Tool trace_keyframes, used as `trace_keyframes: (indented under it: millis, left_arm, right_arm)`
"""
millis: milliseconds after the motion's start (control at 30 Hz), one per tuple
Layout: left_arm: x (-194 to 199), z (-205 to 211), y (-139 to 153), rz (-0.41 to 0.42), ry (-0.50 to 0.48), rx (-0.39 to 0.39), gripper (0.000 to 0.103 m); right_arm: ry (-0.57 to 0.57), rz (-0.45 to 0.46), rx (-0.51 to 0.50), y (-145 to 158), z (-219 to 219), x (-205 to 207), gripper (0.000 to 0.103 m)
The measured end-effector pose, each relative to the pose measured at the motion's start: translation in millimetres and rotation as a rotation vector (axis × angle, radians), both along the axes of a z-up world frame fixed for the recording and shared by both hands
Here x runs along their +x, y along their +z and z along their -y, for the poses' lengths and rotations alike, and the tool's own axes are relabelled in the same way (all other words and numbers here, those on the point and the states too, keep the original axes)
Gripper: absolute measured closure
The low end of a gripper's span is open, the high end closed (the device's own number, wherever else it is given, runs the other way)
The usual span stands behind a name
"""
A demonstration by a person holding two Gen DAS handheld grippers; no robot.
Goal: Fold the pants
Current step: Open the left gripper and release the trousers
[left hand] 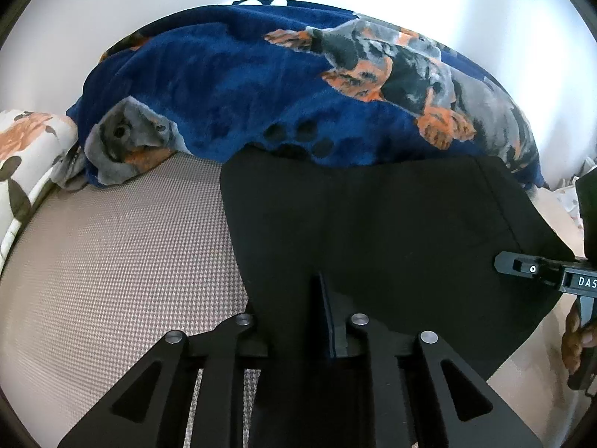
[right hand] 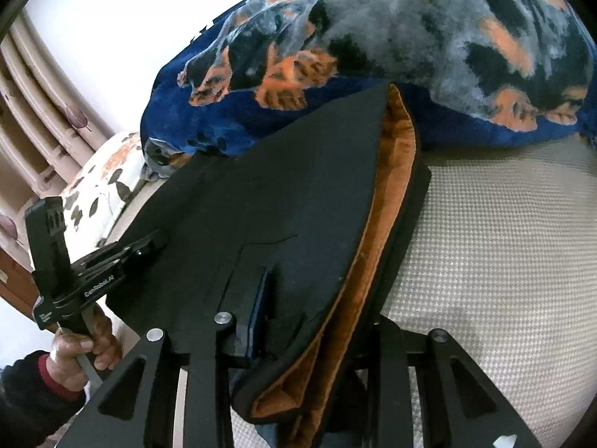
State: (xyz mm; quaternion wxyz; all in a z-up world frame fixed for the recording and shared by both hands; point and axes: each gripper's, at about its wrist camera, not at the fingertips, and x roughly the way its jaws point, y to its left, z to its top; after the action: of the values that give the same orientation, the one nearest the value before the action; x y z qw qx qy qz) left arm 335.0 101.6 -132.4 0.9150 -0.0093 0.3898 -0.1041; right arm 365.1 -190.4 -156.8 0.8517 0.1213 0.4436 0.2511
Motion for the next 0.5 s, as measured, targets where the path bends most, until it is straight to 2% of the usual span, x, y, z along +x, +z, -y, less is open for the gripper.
trace_keyframes:
  millis: [133, 233, 267, 300, 400, 500]
  left_arm:
    - [-2.6, 1.2, -1.2, 0.014, 0.013, 0.018, 0.075]
    - [-3.9, -0.8, -1.9, 0.019, 0.043, 0.029, 0.059]
    - [-3.8, -1.9, -2.4, 0.016, 0.063, 0.037, 0.049]
    - [-4.0, -3.2, -2.6, 0.017, 0.079, 0.043, 0.043]
    - [-7.0, -7.2, -1.3, 0.033, 0.118, 0.055, 0.032]
    - [-9.9, -10.6, 1.2, 0.053, 0.149, 0.067, 0.025]
  right_arm:
    - [-0.025, -0.002, 0.0, -5.5, 2.4, 0.1, 0.072]
    - [-0.042, 0.009, -0.004, -7.3, 1.5, -0.9, 0.069]
    - [-0.047, 0.012, -0.008, -7.5, 1.3, -0.8, 0.067]
    - [-0.052, 0.016, -0.014, -7.6, 0.6, -1.6, 0.066]
    - [-0.061, 0.032, -0.036, -6.9, -2.0, -3.4, 0.059]
    - [-0.052, 0.039, -0.053, -5.7, -7.5, -4.6, 0.049]
